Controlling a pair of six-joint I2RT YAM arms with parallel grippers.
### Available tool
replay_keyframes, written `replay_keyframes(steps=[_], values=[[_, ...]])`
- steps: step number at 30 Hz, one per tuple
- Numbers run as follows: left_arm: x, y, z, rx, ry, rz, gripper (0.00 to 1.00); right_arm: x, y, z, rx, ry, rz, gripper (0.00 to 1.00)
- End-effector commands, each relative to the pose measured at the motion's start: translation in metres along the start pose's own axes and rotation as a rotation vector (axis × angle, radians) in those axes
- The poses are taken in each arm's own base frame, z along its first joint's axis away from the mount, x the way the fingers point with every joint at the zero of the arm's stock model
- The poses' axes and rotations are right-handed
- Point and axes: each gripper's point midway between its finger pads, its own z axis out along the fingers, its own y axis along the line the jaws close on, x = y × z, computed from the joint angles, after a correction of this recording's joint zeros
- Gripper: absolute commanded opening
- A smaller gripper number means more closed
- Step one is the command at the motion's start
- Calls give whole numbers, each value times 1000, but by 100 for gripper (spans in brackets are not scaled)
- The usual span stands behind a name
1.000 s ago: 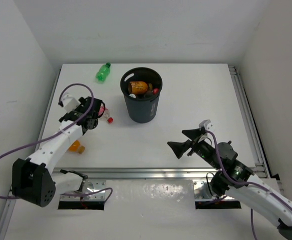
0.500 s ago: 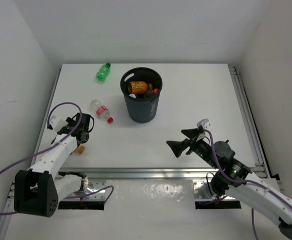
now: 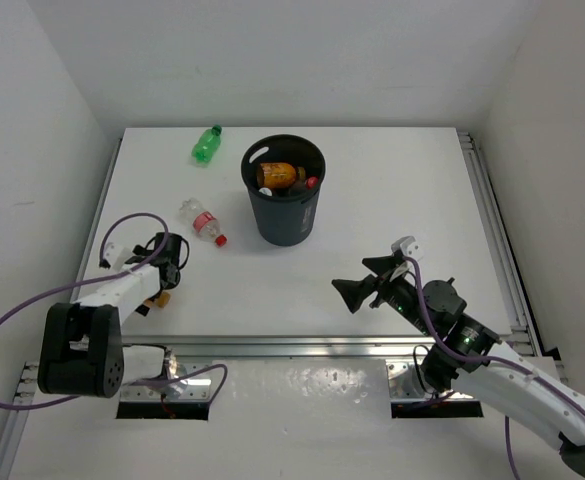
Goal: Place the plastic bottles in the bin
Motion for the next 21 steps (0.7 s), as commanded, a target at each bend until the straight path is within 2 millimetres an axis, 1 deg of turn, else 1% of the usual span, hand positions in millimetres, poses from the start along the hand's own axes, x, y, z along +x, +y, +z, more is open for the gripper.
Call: replay_keyframes(steps=[1,2,3,4,7,8,9,12,14,15,17,18,19,20,21], values=[[-1,-16,6,42,-2,-46,97,-9,0,3,6,-41,1,98],[1,-16,8,39,2,-33,94,-9,-1,3,9,-42,-2,98],[0,-19,8,44,2,-31,88,-9,0,3,7,-42,1,98],[1,-20,8,45,5,-25,74,-8,-1,3,10,-39,-2,98],[0,-19,8,46,-3,-27,51,-8,-1,2,11,-46,3,98],[-1,-19,6,57,-6,-33,47,-9,-1,2,9,-48,2,98],[-2,-19,6,61,-9,-37,40,-10,-1,2,10,-53,6,98],[-7,-18,-2,86,-27,-51,30,-11,0,0,4,-60,10,98],[-16,-26,-18,152,-48,-69,25,-12,1,-1,2,-62,12,98],[-19,-30,-26,183,-49,-69,18,-13,0,-1,3,-67,14,98],[-40,-55,-60,351,-75,-67,10,-14,0,-3,4,-74,18,98],[-44,-71,-79,461,-59,-55,2,-16,0,-4,2,-83,21,98],[-70,-93,-113,642,-122,-57,0,-16,1,-4,-2,-86,25,98],[-78,-109,-143,789,-133,-45,0,-16,2,-5,-9,-88,23,98],[-82,-122,-175,949,-114,-45,0,-20,3,-6,-13,-102,27,98]])
